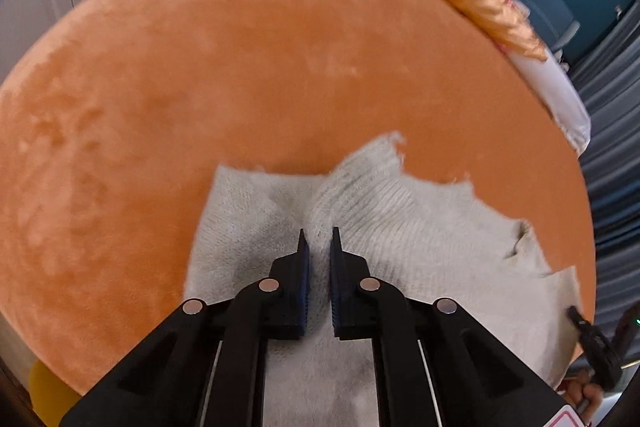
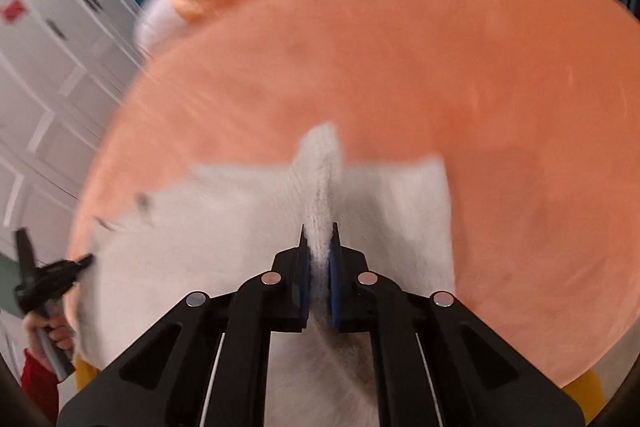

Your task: Fold small clothes

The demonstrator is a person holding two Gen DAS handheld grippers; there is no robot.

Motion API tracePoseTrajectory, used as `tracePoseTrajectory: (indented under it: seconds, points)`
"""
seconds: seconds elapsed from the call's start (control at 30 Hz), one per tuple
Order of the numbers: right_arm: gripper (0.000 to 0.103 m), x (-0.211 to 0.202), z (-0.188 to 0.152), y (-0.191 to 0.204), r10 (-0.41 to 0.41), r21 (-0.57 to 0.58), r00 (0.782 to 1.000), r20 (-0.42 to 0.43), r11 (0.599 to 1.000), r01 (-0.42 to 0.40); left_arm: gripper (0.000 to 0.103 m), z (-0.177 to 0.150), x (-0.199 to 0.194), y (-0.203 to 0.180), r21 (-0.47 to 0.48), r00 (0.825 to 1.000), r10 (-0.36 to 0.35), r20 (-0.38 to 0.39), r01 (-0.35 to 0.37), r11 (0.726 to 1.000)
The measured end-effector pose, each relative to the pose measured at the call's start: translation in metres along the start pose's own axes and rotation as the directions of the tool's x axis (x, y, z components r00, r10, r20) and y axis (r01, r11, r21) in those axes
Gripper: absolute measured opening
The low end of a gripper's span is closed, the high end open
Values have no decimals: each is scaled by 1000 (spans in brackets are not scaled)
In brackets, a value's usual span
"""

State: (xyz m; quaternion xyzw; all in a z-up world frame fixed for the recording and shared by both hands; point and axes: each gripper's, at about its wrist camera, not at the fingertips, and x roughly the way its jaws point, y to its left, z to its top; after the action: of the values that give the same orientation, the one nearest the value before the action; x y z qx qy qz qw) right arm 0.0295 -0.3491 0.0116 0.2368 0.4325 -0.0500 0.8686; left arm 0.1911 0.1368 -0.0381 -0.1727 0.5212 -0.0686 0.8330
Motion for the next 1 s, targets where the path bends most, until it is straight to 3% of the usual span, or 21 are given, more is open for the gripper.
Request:
tracePoseTrajectory:
  seconds: [0.03,0.13,0.23,0.3,0.43,0.53,0.63,0.73,0.83,0.93,1.0]
  points:
    - [6,-22,5,-4,31,24,998,60,999,-33,5,2,-9,1,0,1000,1,26,-1,1000]
    - [6,-47,13,-27,36,107,992,125,993,-50,5,7,-24,15,-33,998,11,65,-9,999]
    - [5,-13,7,-62,-45,155,999,20,987,41,5,5,3,30,-42,998,68,1,-68,997]
    - [5,28,-5,-74,-115,134,988,-101,983,128,7,2,24,34,-40,995,101,-17,-101,994]
    - [10,29,2,-60,-130,138,987,-92,980,142,11,10,18,21,-52,995,97,-4,-97,994]
    - [14,1,7,-34,-176,75,984,-13,981,177,15,8,-5,0,-6,994,95,48,-95,995]
    - [15,-26,2,2,-96,18,994,54,995,96,15,-7,-31,-31,65,986,123,112,-131,989]
    - [15,-16,-28,71,49,-107,997,-55,993,-54,15,-36,-42,-72,161,996,30,86,-44,986]
    - [15,2,-68,121,138,-196,973,-185,965,-174,15,-76,-25,-116,280,999,-24,-29,31,960]
    - [14,19,-105,148,111,-290,958,-265,938,-189,16,-109,-5,-129,330,994,10,-108,27,944]
    - [10,20,-111,130,76,-274,959,-271,949,-153,15,-116,-3,-115,319,993,26,-112,11,948]
